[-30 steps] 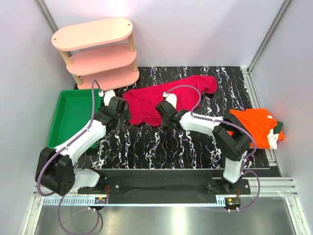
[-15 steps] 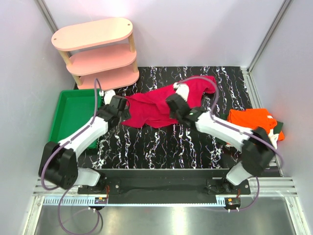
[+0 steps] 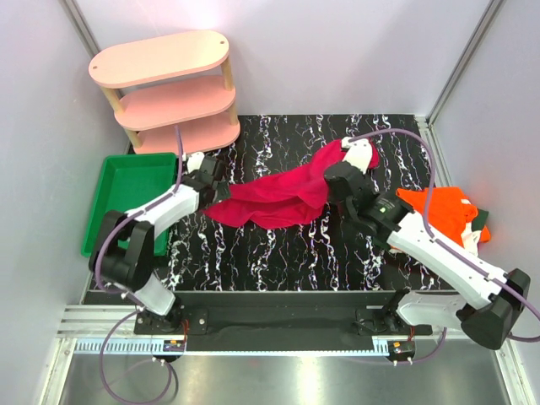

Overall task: Fold and stack the t-shirts
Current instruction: Flatten out the tshirt

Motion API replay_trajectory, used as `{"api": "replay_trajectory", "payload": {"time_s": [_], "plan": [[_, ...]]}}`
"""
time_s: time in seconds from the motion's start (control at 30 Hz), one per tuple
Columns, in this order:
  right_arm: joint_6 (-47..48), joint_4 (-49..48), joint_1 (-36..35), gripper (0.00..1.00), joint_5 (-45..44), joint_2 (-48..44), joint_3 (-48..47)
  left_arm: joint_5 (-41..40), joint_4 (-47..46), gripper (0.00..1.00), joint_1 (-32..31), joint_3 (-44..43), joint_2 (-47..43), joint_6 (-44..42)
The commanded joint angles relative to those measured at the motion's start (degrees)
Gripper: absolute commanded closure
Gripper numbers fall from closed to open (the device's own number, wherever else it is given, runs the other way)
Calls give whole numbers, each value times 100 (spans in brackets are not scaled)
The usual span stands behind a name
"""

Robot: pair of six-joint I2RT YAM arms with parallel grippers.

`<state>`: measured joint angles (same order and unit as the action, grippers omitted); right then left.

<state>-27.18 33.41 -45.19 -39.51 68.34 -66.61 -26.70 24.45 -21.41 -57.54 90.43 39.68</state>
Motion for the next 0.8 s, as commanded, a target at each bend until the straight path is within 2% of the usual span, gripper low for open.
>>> {"api": "replay_trajectory", "payload": {"time_s": [0.0, 0.23, 0.77], "plan": [[72, 464, 28, 100, -549, -320, -212, 164, -221, 11, 93, -275, 334, 355], [336, 860, 45, 100, -1103, -760, -388, 183, -239, 11, 181, -363, 642, 532], [380, 1009, 177, 100, -1235, -1112, -370, 296, -195, 11, 735, -715, 774, 593]]}}
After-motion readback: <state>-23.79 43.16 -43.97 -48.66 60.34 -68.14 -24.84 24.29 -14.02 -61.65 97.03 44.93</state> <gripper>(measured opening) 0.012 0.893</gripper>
